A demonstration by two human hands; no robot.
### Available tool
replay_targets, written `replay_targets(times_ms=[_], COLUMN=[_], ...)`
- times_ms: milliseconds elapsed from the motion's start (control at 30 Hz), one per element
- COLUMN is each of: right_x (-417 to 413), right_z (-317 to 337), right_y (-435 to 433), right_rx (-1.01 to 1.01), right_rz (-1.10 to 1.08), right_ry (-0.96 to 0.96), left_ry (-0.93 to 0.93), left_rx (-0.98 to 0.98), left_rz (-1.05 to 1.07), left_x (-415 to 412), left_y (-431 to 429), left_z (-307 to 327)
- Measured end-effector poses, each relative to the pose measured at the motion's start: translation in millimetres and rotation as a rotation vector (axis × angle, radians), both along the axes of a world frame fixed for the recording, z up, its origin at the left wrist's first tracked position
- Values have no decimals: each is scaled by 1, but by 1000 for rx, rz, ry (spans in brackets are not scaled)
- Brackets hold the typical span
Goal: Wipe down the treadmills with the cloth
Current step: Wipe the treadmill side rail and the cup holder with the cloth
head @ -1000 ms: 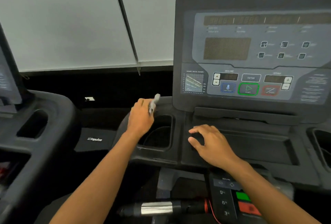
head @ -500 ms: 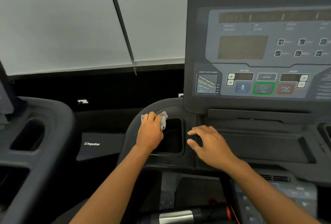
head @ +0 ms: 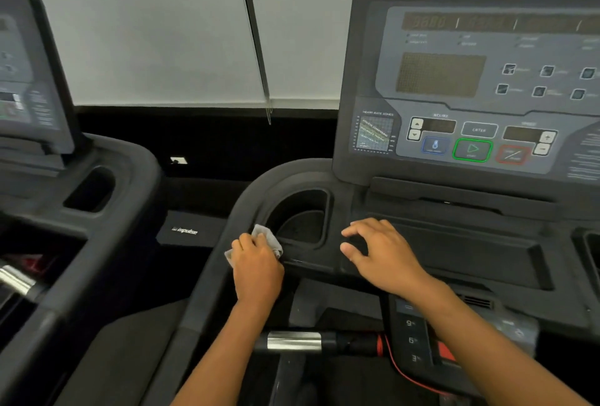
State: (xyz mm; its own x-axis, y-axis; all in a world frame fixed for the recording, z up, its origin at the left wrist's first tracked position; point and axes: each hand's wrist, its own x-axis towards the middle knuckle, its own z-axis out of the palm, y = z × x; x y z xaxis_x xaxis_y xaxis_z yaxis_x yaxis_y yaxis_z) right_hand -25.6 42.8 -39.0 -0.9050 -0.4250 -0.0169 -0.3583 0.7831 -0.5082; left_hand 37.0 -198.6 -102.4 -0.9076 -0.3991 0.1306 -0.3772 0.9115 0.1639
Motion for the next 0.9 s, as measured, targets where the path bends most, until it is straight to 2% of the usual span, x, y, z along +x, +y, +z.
replay_targets(times_ms=[267,433,500,567,633,733,833,900], right_x=[26,27,28,30,31,29,27,23], right_z=[-2,3,5,8,10,11,11,11], right_y=[44,58,58,56,53,49,45,41], right_rx=[-7,6,3,-12,-26,-35,-35,-36], right_rz=[48,70,77,79,84,89,86,81], right_ry=[1,22,23,24,29,32,17,11], left_ry=[118,192,189,115,75,176,424,498], left_rx=[89,375,538,811,1126,1401,1425,1278], left_rz=[-152,-161,-126,-56,138,467,522,431], left_x=[25,20,19,23,30,35,26,12], left_y=[92,122,122,116,106,77,38,24], left_z=[-11,-12,1,24,52,78,93,101])
